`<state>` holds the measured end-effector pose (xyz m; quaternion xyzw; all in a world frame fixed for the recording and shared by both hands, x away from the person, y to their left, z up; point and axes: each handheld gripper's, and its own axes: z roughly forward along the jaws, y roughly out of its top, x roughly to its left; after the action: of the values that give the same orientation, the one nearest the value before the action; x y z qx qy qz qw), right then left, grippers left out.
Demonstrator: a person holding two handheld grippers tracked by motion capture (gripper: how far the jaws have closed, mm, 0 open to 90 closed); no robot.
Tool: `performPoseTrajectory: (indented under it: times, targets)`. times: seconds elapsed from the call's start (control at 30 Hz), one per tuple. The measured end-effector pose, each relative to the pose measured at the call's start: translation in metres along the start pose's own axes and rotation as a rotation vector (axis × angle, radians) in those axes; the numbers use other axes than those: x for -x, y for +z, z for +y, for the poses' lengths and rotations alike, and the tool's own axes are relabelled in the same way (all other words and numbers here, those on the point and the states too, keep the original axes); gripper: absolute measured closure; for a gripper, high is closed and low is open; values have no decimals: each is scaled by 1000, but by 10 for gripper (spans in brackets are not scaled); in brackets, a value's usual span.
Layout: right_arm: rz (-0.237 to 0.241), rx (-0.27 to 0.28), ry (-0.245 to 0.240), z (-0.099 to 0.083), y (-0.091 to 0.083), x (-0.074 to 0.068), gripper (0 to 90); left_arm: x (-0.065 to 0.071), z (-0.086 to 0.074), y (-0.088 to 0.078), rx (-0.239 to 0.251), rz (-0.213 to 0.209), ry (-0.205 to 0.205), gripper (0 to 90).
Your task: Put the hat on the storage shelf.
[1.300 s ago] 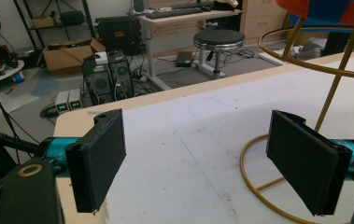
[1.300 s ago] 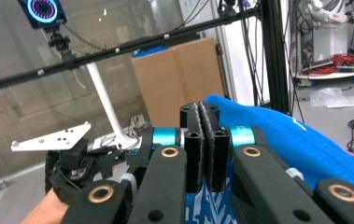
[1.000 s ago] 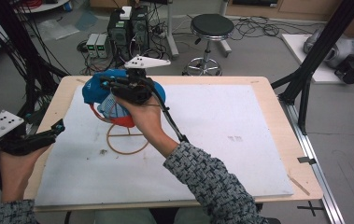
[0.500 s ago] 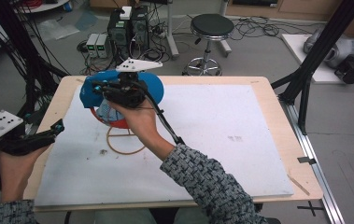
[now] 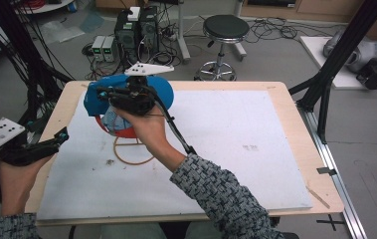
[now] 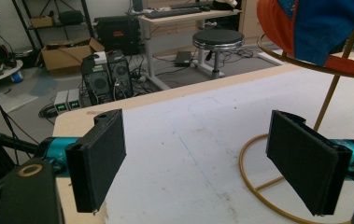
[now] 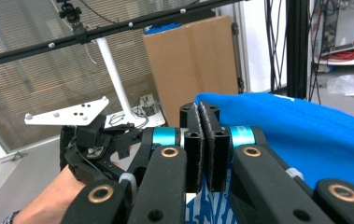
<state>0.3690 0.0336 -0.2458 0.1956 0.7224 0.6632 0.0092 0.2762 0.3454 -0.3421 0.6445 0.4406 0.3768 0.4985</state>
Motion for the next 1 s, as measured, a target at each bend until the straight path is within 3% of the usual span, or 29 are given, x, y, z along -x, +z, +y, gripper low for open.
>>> performPoseTrajectory:
  times: [0.23,0.37,0.47,0.87,1.0]
  targets:
    - [7,-4,11,-2,1,2,884,-1,-1,0,-4,-1,-1,201]
    - [11,20,-21,1,0,-2,884,0,-2,2,-7,-3,-2,201]
    - [23,22,8,1,2,1,884,1,-2,3,-11,-6,-1,200]
    - [-80,-15,-27,-3,4,11,878,-1,-1,1,-6,-4,-1,201]
    - [-91,-19,-37,-4,0,11,871,1,-2,2,-9,-8,0,201]
